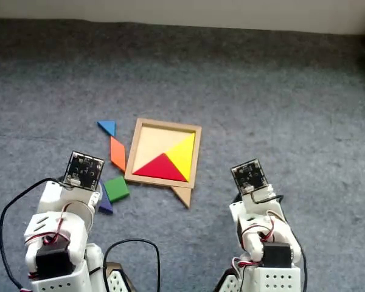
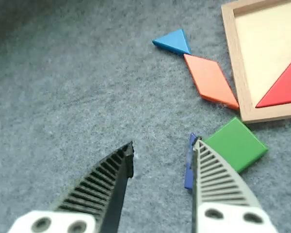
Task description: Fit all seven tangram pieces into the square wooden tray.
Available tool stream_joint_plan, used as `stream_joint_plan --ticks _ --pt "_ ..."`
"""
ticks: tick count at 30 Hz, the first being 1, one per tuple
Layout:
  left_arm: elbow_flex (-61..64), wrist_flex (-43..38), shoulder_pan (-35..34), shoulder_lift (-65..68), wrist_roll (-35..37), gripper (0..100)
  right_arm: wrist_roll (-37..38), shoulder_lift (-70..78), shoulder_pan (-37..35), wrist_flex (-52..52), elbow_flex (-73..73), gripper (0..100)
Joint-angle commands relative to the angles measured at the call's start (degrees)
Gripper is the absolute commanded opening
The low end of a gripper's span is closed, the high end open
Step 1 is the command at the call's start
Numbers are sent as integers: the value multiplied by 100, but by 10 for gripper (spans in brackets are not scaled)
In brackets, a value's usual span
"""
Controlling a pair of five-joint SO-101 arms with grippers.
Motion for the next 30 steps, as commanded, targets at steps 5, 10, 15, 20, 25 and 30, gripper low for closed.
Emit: stream_joint_plan --ticks 5,10,15,20,25,30 --pt "-963 501 -48 66 -448 207 -26 -48 66 -101 725 66" --pt "-1349 730 -40 163 -668 207 -26 -22 66 -92 725 67" --pt "-1754 686 -40 1385 -756 207 -26 -22 66 -92 725 67" --pt "-2316 325 -40 3002 -492 208 -26 -22 66 -92 725 67" --pt "-2730 237 268 4435 -325 264 -26 -22 66 -92 725 67" --pt "-3143 237 760 5701 -756 288 -26 -22 66 -92 725 67"
